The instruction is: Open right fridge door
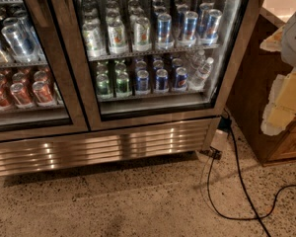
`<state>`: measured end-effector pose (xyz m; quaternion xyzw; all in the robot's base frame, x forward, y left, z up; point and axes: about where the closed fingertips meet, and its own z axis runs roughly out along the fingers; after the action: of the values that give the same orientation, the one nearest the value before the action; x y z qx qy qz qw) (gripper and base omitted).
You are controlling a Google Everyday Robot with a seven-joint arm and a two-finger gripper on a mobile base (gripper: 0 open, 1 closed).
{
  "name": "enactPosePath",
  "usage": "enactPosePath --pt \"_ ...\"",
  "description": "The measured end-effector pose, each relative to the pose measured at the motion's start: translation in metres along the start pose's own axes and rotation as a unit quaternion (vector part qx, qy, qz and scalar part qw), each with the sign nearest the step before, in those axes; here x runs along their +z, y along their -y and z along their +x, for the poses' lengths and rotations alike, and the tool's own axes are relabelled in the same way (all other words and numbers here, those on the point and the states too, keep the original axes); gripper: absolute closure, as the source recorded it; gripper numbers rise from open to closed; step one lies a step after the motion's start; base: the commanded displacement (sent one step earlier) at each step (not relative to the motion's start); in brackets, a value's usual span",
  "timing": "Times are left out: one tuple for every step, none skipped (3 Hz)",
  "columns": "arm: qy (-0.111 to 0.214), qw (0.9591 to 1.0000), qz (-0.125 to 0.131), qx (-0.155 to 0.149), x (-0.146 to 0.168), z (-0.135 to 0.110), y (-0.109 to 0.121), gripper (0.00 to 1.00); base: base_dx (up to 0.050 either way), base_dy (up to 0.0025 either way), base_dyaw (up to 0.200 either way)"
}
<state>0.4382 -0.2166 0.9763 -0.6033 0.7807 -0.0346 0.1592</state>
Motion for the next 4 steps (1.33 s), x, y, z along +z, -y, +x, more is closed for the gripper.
enactPosePath --pt "0.000 1.0000 0.000 0.000 0.0000 0.0000 0.0000 0.00 0.036 0.00247 0.136" --pt "0.000 1.0000 0.000 0.000 0.0000 0.0000 0.0000 0.00 0.049 -0.00009 0.002" --pt "0.000 1.0000 0.000 0.000 -0.0001 -0.0001 0.0001 0.00 0.038 0.00247 0.130" --pt "0.000 1.0000 0.000 0.000 -0.0001 -0.0001 0.0001 0.00 0.042 0.00230 0.110"
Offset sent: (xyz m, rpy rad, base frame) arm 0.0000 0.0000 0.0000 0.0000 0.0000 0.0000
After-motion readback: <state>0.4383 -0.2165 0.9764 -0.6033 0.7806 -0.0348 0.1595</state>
